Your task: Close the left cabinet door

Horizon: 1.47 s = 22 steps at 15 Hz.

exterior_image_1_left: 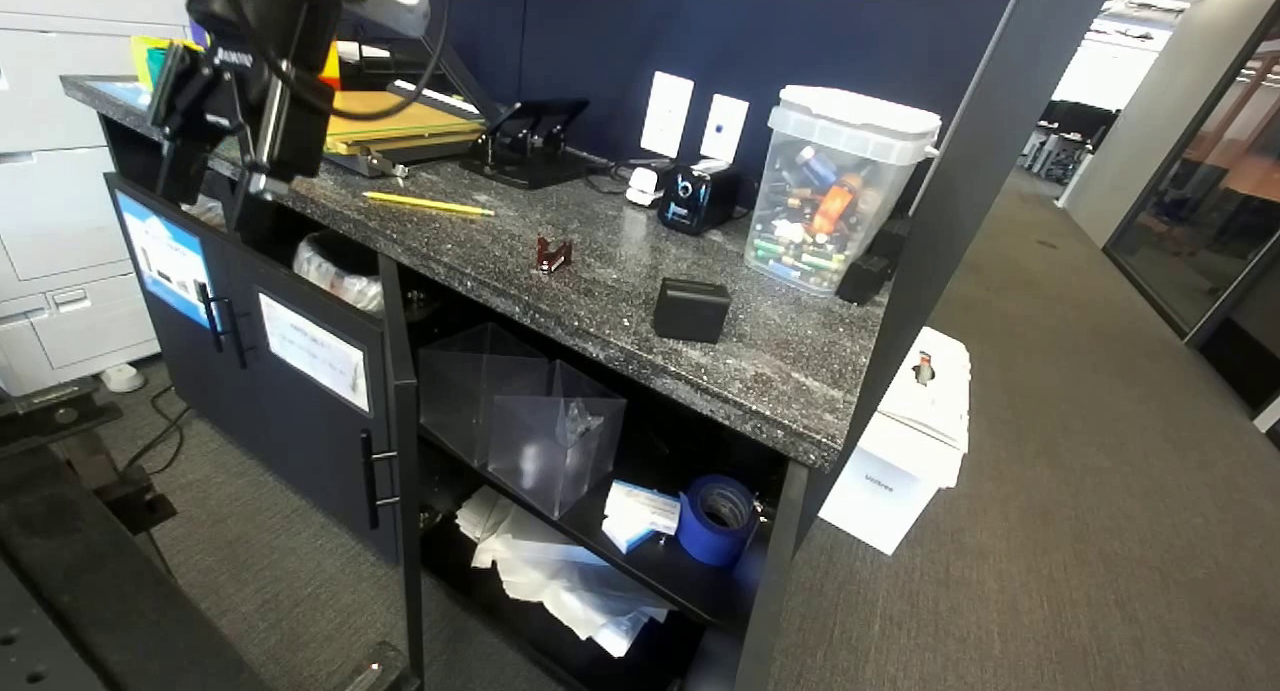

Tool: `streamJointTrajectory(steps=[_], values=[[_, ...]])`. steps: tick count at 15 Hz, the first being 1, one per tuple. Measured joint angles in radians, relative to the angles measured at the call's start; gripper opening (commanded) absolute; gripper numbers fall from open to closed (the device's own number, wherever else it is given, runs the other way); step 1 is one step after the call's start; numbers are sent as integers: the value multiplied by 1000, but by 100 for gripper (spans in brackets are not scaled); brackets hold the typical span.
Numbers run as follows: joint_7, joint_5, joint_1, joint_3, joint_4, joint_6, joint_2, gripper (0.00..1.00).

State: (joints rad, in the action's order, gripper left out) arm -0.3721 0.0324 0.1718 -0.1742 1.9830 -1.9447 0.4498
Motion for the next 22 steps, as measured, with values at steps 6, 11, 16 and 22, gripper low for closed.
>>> streamJointTrajectory(steps=[6,11,16,22], values=[[-9,-78,32,34,-305,-47,357,100],[-55,-85,76,64,-503,-121,571,100],[-115,-85,129,103,-645,-208,718,100],[-171,-75,190,176,-717,-342,811,100]])
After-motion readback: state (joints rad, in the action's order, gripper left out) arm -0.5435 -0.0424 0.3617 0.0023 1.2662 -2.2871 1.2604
